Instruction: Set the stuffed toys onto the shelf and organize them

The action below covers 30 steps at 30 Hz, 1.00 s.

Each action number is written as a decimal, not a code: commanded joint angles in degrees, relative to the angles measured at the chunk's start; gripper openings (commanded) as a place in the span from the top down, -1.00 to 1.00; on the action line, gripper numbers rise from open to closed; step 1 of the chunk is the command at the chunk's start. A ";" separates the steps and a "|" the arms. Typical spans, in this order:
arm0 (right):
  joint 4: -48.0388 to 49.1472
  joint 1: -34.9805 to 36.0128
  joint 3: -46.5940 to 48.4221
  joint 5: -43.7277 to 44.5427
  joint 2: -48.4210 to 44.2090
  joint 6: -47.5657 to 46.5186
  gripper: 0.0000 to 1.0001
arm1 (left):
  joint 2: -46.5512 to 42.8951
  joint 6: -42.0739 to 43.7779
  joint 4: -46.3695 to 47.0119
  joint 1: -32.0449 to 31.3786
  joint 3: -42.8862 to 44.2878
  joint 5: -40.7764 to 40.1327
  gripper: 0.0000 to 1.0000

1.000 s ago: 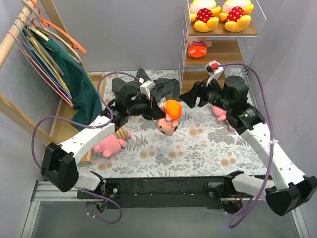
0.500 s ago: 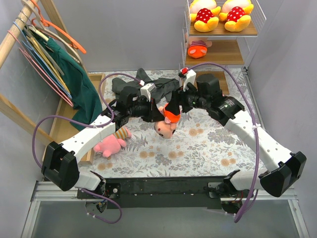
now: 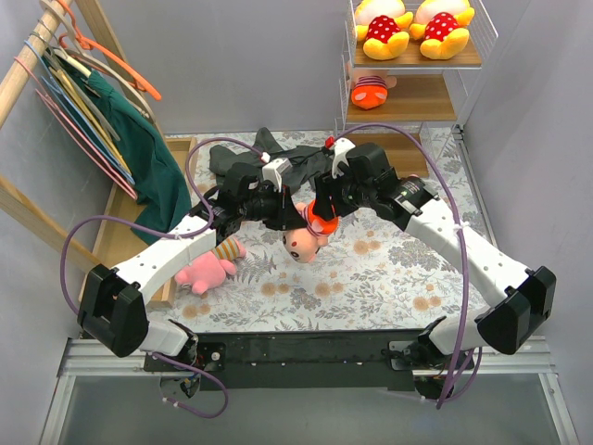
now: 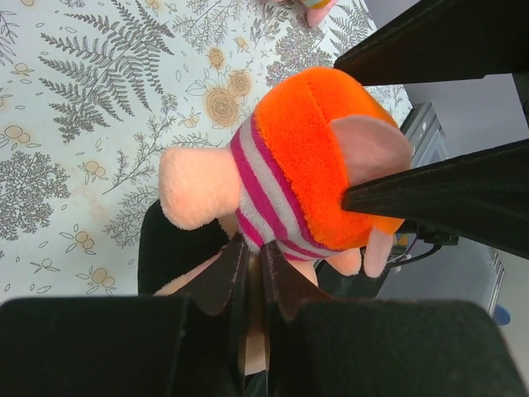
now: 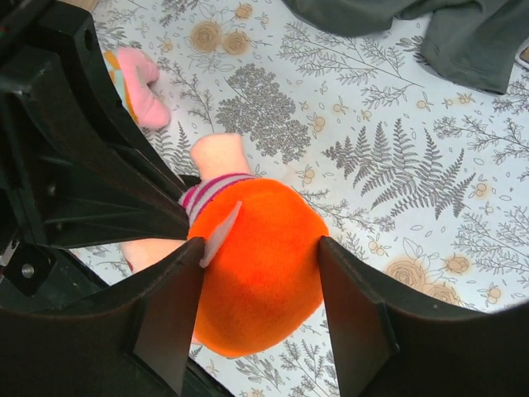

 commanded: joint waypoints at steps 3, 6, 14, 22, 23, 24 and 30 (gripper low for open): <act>-3.04 0.25 1.53 2.85 -0.29 -0.15 -0.36 | -0.54 1.02 1.63 -0.25 2.40 -0.18 1.00; -3.13 0.16 1.01 2.76 -0.73 0.38 -0.35 | -0.45 1.02 1.63 -0.17 2.40 -0.18 1.00; -0.06 -0.28 -3.39 -2.34 -2.58 3.01 0.43 | -0.71 1.11 1.71 -0.17 2.31 -0.44 1.00; 5.04 -7.20 -9.53 0.12 -6.52 5.29 0.97 | -1.24 0.85 0.31 -0.25 2.93 -4.21 -0.55; 6.26 -8.44 -10.15 0.39 -6.97 5.82 0.97 | -1.85 0.41 0.31 -0.17 2.84 -5.18 -0.64; 6.97 -9.50 -10.94 0.82 -7.49 6.44 0.97 | -2.38 0.41 0.31 -0.17 2.67 -6.32 -0.71; 17.05 -19.69 -18.06 2.68 -13.73 15.39 0.97 | -5.89 -0.12 1.71 -0.25 1.35 -11.42 -0.96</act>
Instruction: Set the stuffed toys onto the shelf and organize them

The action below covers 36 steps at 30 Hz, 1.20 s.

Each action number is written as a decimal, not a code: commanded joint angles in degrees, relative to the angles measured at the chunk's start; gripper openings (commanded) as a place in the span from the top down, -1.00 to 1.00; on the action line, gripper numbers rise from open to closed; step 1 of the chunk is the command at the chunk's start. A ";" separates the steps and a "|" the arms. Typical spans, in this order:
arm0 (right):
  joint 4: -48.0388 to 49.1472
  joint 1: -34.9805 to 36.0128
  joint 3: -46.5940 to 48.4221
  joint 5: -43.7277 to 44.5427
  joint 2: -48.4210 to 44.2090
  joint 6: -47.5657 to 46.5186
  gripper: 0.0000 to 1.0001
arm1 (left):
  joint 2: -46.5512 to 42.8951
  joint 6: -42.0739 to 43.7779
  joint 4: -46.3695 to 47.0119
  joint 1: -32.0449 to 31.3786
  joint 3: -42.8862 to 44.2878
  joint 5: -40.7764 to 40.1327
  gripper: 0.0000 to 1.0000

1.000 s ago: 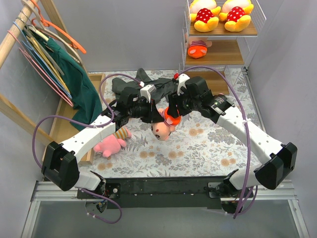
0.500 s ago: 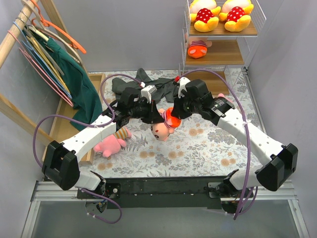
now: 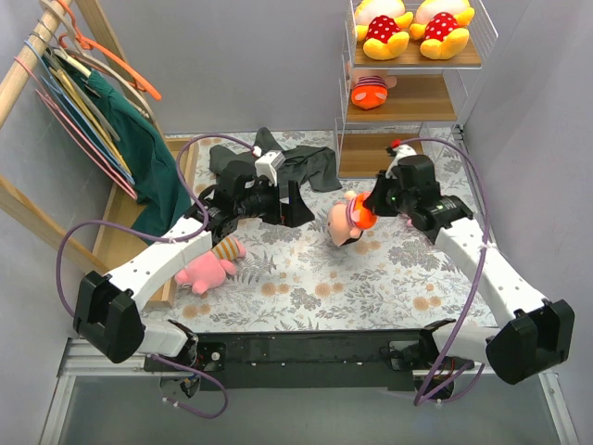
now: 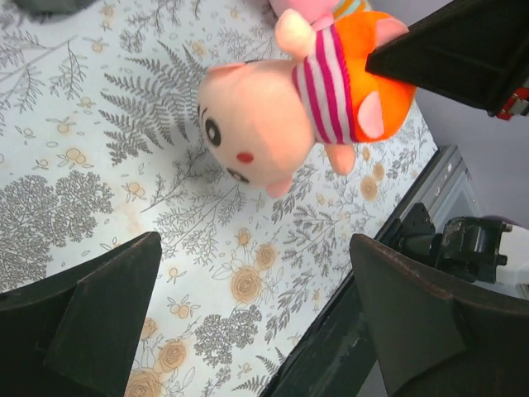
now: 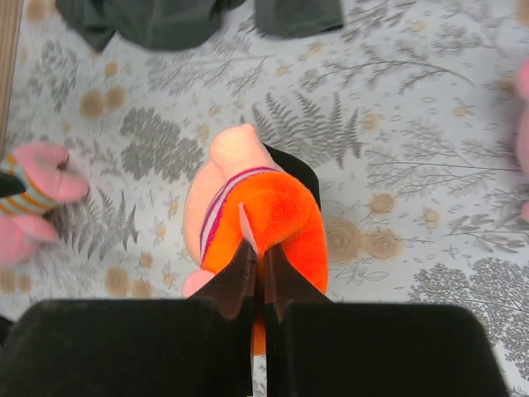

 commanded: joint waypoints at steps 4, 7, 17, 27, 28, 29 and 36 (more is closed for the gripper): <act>17.52 -9.64 -5.67 3.98 -9.40 12.98 0.97 | -5.99 -0.32 2.31 -0.14 0.03 -6.39 -0.96; 24.02 -10.97 -9.26 7.94 -12.31 19.21 0.97 | -6.43 -0.50 2.48 -0.06 -0.14 -6.92 -0.96; 60.64 -12.90 -22.19 38.17 -19.00 28.20 0.97 | -6.60 -0.93 4.06 -0.06 -1.11 -3.75 -0.96; 88.70 -15.45 -23.16 42.41 -8.03 23.28 0.97 | -6.61 -1.20 5.03 -0.06 -1.55 -2.26 -0.96; 91.60 -15.71 -22.73 42.32 -6.70 23.27 0.97 | -6.61 -1.20 4.94 -0.14 -1.55 -2.17 -0.97; 92.06 -16.06 -21.59 42.06 -4.51 23.97 0.97 | -6.52 -1.29 4.94 -0.06 -1.46 -2.08 -0.96; 98.56 -17.56 -18.77 40.74 4.01 24.58 0.97 | -6.87 -1.29 5.21 -0.06 -1.81 -2.00 -0.96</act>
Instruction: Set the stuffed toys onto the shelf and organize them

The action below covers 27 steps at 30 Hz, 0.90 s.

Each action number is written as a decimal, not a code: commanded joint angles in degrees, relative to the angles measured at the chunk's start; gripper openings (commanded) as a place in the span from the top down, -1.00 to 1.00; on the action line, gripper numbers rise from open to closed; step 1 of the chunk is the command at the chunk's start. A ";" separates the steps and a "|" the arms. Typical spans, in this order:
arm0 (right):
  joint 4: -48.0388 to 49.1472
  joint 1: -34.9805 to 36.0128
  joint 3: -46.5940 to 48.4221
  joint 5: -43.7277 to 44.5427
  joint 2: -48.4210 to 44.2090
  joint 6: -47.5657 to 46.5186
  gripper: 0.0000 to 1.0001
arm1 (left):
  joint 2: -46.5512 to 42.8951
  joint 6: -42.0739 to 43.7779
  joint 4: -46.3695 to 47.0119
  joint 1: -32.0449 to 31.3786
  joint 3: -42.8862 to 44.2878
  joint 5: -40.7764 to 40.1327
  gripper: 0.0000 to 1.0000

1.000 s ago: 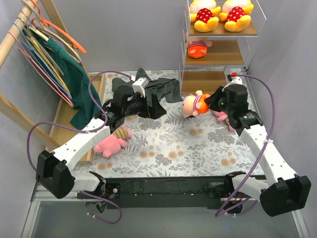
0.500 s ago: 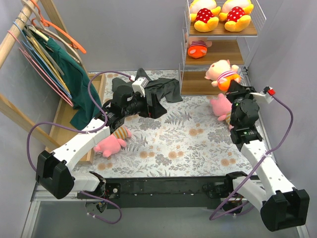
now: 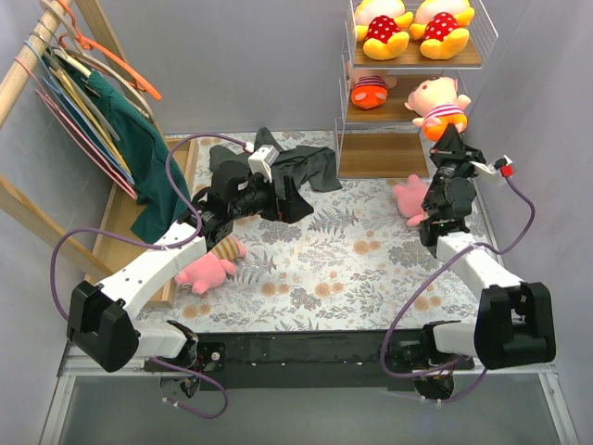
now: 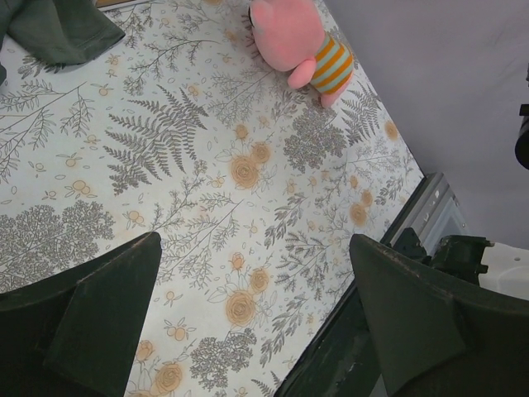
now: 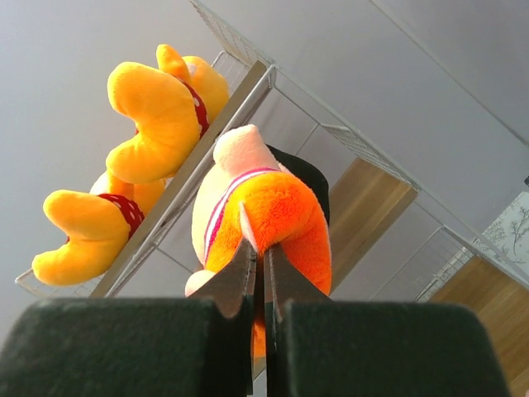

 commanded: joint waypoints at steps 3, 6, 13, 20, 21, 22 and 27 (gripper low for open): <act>15.64 -1.45 5.74 -0.83 7.58 -0.78 0.97 | -2.54 -0.02 0.94 -0.14 -0.68 1.13 -0.96; 16.70 -1.54 8.90 -1.20 11.63 -0.62 0.97 | -2.63 -0.19 1.29 -0.06 -0.94 1.66 -0.96; 13.01 -1.63 15.67 1.88 18.05 2.11 0.97 | -3.07 -0.63 2.09 -0.23 -1.56 2.36 -0.96; 16.25 -1.63 19.36 3.90 25.34 2.19 0.97 | -3.86 -1.25 2.53 -0.32 -1.82 2.28 -0.96; 16.70 -1.63 20.58 4.34 26.22 2.20 0.97 | -4.21 -1.25 2.53 -0.32 -1.91 2.01 -0.96; 16.79 -1.72 21.20 4.34 27.10 2.46 0.97 | -4.30 -1.25 2.61 -0.32 -2.00 1.84 -0.96; 14.07 -1.54 23.93 6.44 30.71 5.35 0.97 | -4.83 -1.42 3.32 -0.32 -2.35 1.66 -0.96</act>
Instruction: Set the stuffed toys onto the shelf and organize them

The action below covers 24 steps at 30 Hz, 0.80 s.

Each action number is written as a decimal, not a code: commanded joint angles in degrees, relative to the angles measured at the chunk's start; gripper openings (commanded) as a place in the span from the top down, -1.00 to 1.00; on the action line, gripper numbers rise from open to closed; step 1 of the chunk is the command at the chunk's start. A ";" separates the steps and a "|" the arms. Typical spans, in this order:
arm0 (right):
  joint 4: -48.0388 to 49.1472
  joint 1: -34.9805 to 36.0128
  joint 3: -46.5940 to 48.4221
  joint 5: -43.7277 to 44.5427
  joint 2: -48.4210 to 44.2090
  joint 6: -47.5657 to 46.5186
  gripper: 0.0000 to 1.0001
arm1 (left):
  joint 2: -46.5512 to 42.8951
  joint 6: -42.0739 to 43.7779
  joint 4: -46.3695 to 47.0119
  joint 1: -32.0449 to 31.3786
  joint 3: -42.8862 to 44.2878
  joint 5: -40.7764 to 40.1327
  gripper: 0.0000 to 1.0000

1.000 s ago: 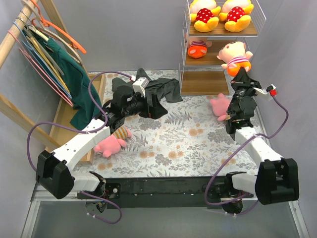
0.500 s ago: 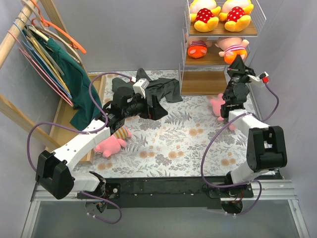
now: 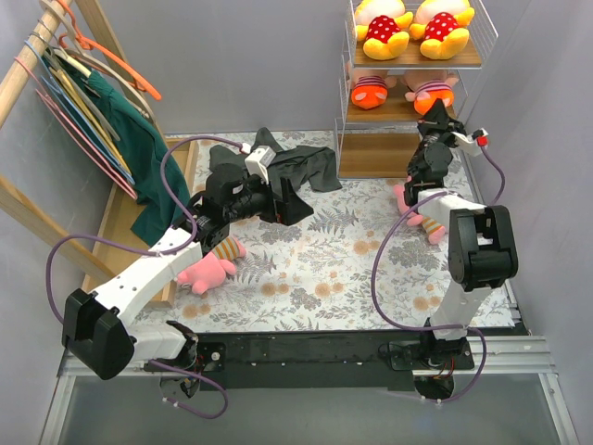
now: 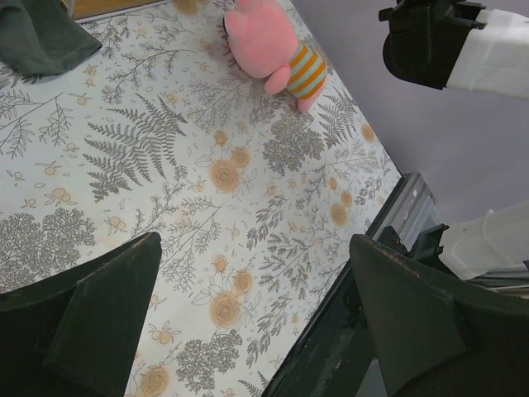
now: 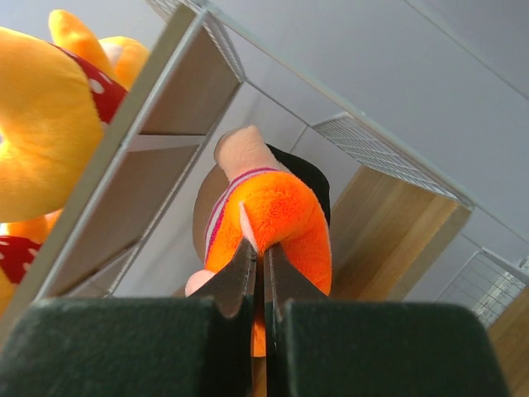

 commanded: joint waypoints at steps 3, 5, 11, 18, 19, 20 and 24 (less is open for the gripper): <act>0.36 -0.03 6.67 4.29 3.18 4.04 0.97 | -1.99 -0.14 1.20 -0.26 -0.51 0.30 -0.96; -2.53 -0.04 9.14 4.37 4.32 5.17 0.97 | -1.81 -0.31 1.29 -0.26 -0.60 0.74 -0.96; -8.26 0.32 13.18 5.08 6.96 7.29 0.88 | -1.19 -0.23 1.11 -0.26 -0.42 1.36 -0.96; -10.81 1.11 16.35 4.90 9.95 7.46 0.80 | -1.46 -0.05 1.11 -0.26 -0.60 1.01 -0.96; -11.07 1.11 16.44 4.90 10.04 7.55 0.75 | -1.54 0.04 1.20 -0.26 -0.51 1.10 -0.96; -11.25 1.19 16.44 4.90 10.39 7.38 0.66 | -1.63 0.04 1.11 -0.26 -0.51 1.01 -0.96; -14.15 0.93 16.71 4.90 9.69 7.03 0.37 | -1.72 0.30 1.02 -0.26 -0.51 1.10 -0.97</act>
